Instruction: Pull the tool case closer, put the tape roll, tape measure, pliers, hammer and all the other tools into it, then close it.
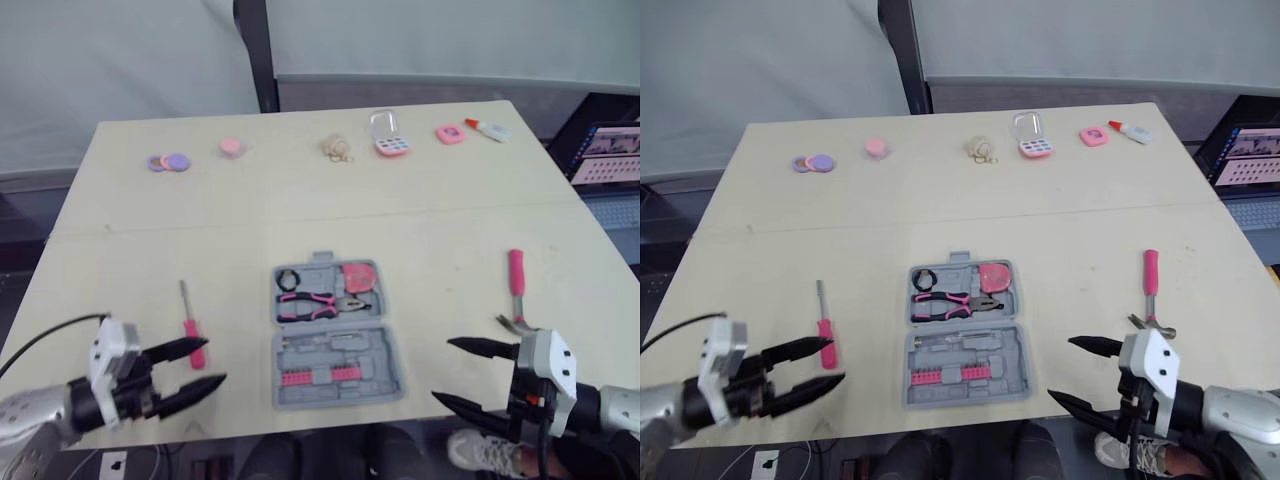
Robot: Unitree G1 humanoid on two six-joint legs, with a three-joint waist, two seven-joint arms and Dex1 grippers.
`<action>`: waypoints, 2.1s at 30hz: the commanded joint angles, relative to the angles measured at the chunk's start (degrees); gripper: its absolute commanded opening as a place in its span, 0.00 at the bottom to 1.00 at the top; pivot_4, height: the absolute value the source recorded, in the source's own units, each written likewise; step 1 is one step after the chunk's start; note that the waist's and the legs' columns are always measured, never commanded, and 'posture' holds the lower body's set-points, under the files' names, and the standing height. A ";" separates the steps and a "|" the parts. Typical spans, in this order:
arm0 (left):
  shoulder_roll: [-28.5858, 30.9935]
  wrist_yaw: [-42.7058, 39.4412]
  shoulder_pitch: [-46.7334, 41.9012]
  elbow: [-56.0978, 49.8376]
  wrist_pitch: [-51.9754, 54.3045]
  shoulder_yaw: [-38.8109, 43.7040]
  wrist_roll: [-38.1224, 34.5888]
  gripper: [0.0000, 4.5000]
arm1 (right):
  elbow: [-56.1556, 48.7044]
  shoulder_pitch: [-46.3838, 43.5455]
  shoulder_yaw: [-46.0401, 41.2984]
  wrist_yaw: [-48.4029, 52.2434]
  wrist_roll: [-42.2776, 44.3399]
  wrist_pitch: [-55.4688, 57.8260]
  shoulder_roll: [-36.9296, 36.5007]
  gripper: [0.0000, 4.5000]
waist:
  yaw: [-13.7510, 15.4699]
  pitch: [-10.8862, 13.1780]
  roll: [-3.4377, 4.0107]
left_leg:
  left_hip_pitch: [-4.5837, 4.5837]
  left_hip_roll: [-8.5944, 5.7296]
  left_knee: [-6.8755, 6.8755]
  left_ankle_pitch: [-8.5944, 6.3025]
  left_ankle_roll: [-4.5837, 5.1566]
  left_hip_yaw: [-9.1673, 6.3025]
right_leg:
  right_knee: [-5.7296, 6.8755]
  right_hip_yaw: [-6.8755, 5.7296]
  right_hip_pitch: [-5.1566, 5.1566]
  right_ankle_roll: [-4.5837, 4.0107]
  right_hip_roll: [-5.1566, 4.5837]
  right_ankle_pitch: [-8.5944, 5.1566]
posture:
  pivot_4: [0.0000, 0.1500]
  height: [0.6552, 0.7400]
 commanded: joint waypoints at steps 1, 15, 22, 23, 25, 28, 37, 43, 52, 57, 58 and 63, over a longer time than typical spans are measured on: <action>-3.66 -1.27 6.85 -1.15 -7.57 3.48 1.54 0.99 | 0.62 0.98 -0.19 0.87 -0.26 -2.40 0.20 1.00 | 0.12 0.07 -0.11 | 0.00 0.01 0.00 0.00 0.00 0.00 | -0.02 0.00 0.00 -0.01 0.00 -0.01 | 1.00 1.00; -6.97 -3.49 12.30 2.02 -20.55 2.85 1.66 0.99 | 2.07 0.32 -0.25 1.52 0.45 -2.51 -1.43 1.00 | 0.21 0.20 -0.14 | -0.06 0.00 0.01 -0.13 0.17 0.02 | -0.14 0.02 0.00 -0.16 -0.08 -0.08 | 1.00 1.00; -1.16 -1.34 0.20 -6.15 -17.64 -4.89 -0.83 0.99 | -2.12 1.52 -4.11 -6.62 3.75 9.52 -1.64 1.00 | 0.44 0.22 -0.11 | -0.04 -0.06 0.06 -0.12 0.16 -0.01 | 0.06 -0.05 0.00 -0.12 -0.08 -0.06 | 1.00 1.00; -0.62 -0.99 -1.15 -7.01 -16.97 -6.12 -1.28 0.99 | -3.24 1.83 -4.93 -8.31 4.79 11.61 -1.22 1.00 | 0.29 0.22 -0.10 | -0.04 -0.06 0.07 -0.12 0.16 -0.01 | 0.10 -0.05 0.00 -0.11 -0.08 -0.06 | 1.00 1.00; 0.11 -0.98 -2.76 -8.09 -16.36 -8.37 -1.72 0.99 | -5.76 3.02 -6.55 -10.97 6.79 15.29 -0.50 1.00 | 0.05 0.22 -0.04 | -0.03 -0.06 0.06 -0.12 0.16 -0.01 | 0.24 -0.06 0.00 -0.08 -0.07 -0.03 | 1.00 1.00; 0.38 -0.63 -3.66 -8.60 -15.85 -10.50 -2.21 0.99 | -8.49 5.47 -8.65 -13.52 8.23 18.78 0.15 1.00 | -0.22 0.24 0.00 | -0.01 0.03 0.02 -0.13 0.13 0.06 | 0.30 -0.07 -0.01 -0.06 0.09 -0.03 | 1.00 1.00; 0.69 -0.51 -7.20 -4.59 -16.21 -13.68 -1.61 0.99 | -9.43 2.36 -11.76 -29.17 6.25 26.63 5.45 1.00 | 0.05 0.25 0.00 | 0.06 0.08 0.14 -0.08 0.04 0.18 | 0.22 0.11 -0.01 -0.06 0.20 -0.03 | 1.00 1.00; 0.91 -1.24 -10.08 -2.65 -16.99 -16.38 -0.70 0.99 | -7.65 -3.03 -16.03 -36.18 6.99 33.71 5.77 1.00 | 0.02 0.26 0.07 | 0.04 0.09 0.13 -0.05 -0.01 0.16 | 0.43 0.15 -0.08 -0.06 0.24 -0.02 | 1.00 1.00; 0.70 -1.90 -10.60 -1.67 -19.38 -18.69 0.72 0.99 | 2.82 -22.64 -16.56 -46.71 5.97 54.08 2.61 1.00 | -0.22 0.27 0.10 | 0.04 0.13 0.13 -0.04 0.00 0.25 | 0.62 0.27 -0.15 -0.07 0.31 -0.03 | 1.00 1.00; 0.68 -0.81 -10.49 -2.42 -19.97 -19.58 1.40 0.99 | 14.12 -38.78 -13.03 -51.00 2.12 63.55 1.80 1.00 | -0.16 0.28 0.12 | -0.10 0.18 0.10 -0.02 -0.02 0.24 | 0.83 0.36 -0.44 -0.14 0.44 -0.07 | 1.00 1.00; 0.63 -0.46 -10.44 -2.55 -20.03 -19.65 1.46 0.99 | 15.89 -41.23 -12.48 -51.31 1.48 64.84 1.92 1.00 | -0.18 0.28 0.12 | -0.20 0.15 0.11 -0.02 -0.02 0.37 | 0.84 0.45 -0.57 -0.14 0.42 -0.07 | 1.00 1.00; 0.42 0.97 -9.99 -3.36 -20.22 -19.96 1.58 0.99 | 24.01 -49.41 -9.68 -53.02 -2.75 68.39 2.87 1.00 | -0.20 0.28 0.12 | -0.45 0.07 0.16 0.00 0.01 0.69 | 1.02 0.54 -0.97 -0.12 0.47 -0.06 | 1.00 1.00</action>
